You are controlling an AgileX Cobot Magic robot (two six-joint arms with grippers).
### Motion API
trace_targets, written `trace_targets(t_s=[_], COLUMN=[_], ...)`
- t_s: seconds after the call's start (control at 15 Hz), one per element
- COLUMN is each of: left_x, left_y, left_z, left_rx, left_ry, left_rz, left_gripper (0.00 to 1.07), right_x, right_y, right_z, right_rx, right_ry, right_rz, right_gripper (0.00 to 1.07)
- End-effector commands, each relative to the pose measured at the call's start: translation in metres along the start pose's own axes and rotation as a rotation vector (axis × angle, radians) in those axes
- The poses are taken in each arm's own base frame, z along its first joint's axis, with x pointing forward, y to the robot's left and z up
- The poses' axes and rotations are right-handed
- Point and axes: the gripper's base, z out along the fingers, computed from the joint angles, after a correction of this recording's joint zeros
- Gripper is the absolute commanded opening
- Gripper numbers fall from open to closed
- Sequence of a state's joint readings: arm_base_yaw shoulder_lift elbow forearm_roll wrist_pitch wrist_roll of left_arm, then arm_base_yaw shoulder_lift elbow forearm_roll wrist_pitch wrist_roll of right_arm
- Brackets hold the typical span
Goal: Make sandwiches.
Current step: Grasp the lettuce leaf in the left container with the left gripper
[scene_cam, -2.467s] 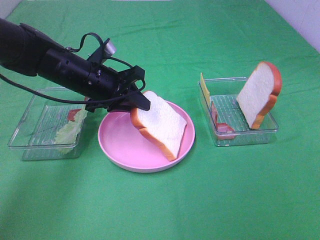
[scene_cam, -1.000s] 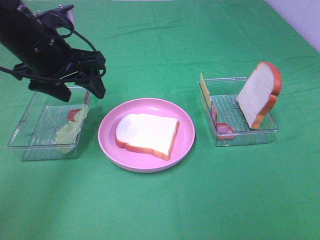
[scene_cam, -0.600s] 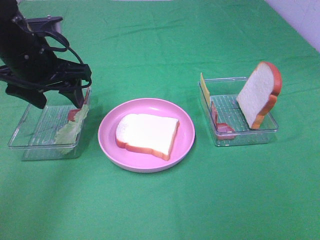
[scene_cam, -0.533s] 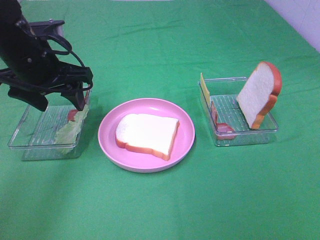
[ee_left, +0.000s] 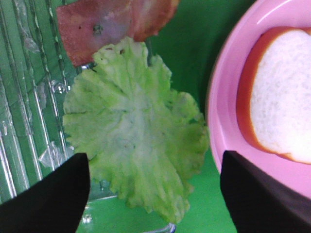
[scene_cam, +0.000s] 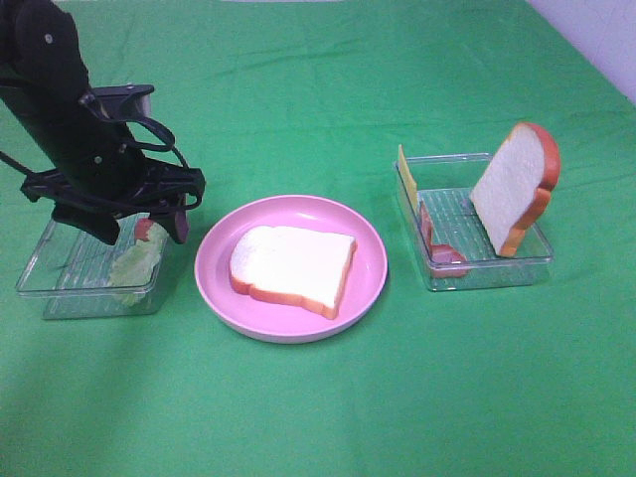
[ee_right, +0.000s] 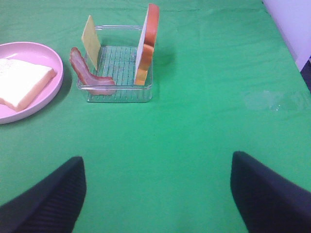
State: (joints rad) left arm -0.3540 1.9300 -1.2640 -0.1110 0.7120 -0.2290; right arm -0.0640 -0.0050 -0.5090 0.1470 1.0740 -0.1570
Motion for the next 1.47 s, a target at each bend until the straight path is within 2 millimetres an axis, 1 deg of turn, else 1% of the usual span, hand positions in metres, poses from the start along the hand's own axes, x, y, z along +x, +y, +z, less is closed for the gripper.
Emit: trace_targets(t_s=[0.07,0.13,0.27,0.53,0.73,0.93,1.0,1.13,1.27,1.4,1.47], left_x=[-0.001,-0.002,-0.004,-0.004,-0.005,-0.006,-0.006,-0.006,-0.006,-0.006,-0.006], left_y=[-0.001,-0.002,-0.002,-0.002,-0.002,-0.003,-0.003,-0.003,-0.003,-0.003,-0.004], left_z=[0.007,0.008,0.008,0.008,0.008,0.008,0.008,0.008,0.005,-0.003,-0.013], left_rx=[0.003,0.004,0.009,0.01,0.011,0.015,0.015,0.015,0.015,0.019,0.026], left_ry=[-0.005,-0.013,-0.031,-0.036,-0.042,-0.06,-0.06,-0.059,-0.056,-0.066,-0.08], left_rz=[0.0,0.002,0.002,0.002,0.002,0.002,0.002,0.002,0.003,0.004,0.004], left_gripper=[0.71,0.7,0.63,0.4,0.3,0.13,0.03,0.0,0.0,0.0,0.0], right_x=[0.001,0.001,0.001,0.001,0.001,0.001,0.001,0.001,0.001,0.001,0.001], right_y=[0.0,0.0,0.0,0.0,0.0,0.0,0.0,0.0,0.0,0.0,0.0], right_z=[-0.001,-0.001,-0.001,-0.001,-0.001,-0.001,-0.001,-0.001,-0.001,-0.001,-0.001], right_rx=[0.011,0.011,0.011,0.011,0.011,0.011,0.011,0.011,0.011,0.011,0.011], right_ry=[-0.024,-0.024,-0.024,-0.024,-0.024,-0.024,-0.024,-0.024,-0.024,-0.024,-0.024], right_rz=[0.002,0.002,0.002,0.002,0.002,0.002,0.002,0.002,0.002,0.002,0.002], right_gripper=[0.77,0.77,0.77,0.77,0.77,0.77,0.77,0.77,0.77,0.77,0.77])
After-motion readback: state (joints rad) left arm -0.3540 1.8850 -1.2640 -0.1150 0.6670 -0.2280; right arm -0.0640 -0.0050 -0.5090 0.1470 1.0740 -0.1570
